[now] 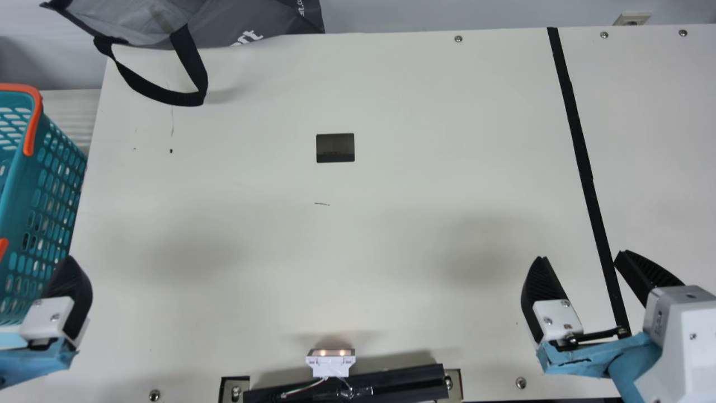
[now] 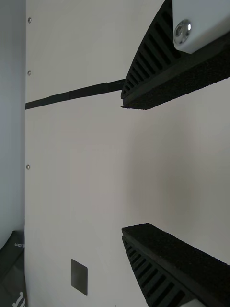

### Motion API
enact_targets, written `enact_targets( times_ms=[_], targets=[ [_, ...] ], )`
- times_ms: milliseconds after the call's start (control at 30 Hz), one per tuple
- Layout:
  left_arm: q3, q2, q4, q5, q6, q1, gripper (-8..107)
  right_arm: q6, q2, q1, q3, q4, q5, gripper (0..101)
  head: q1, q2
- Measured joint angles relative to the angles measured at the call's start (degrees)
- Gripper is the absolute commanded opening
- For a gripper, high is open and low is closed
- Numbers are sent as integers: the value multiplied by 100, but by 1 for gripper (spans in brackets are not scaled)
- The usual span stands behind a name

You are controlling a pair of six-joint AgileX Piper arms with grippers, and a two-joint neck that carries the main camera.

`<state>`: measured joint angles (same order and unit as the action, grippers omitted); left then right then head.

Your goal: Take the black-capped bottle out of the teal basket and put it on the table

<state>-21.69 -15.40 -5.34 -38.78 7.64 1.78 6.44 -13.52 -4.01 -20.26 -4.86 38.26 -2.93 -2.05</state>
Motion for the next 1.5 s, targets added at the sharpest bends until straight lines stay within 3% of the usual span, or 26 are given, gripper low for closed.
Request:
enact_targets(
  times_ms=[500, 900, 1233, 1500],
  targets=[
    [-174, -503, -476, 119, 643, -343, 107, 0, 0, 0, 0, -5, -4, 91, 0, 0],
    [-353, -1231, -520, 528, 1078, -707, 107, 0, 0, 0, 0, -5, -4, 91, -29, 0],
    [-566, -2054, -143, 1180, 681, -1494, 107, 0, 0, 0, 0, -5, -4, 91, 0, 29],
    [-705, -2715, 534, 1711, -153, -2224, 107, 0, 0, 0, 0, -5, -4, 91, 0, 0]
  ],
)
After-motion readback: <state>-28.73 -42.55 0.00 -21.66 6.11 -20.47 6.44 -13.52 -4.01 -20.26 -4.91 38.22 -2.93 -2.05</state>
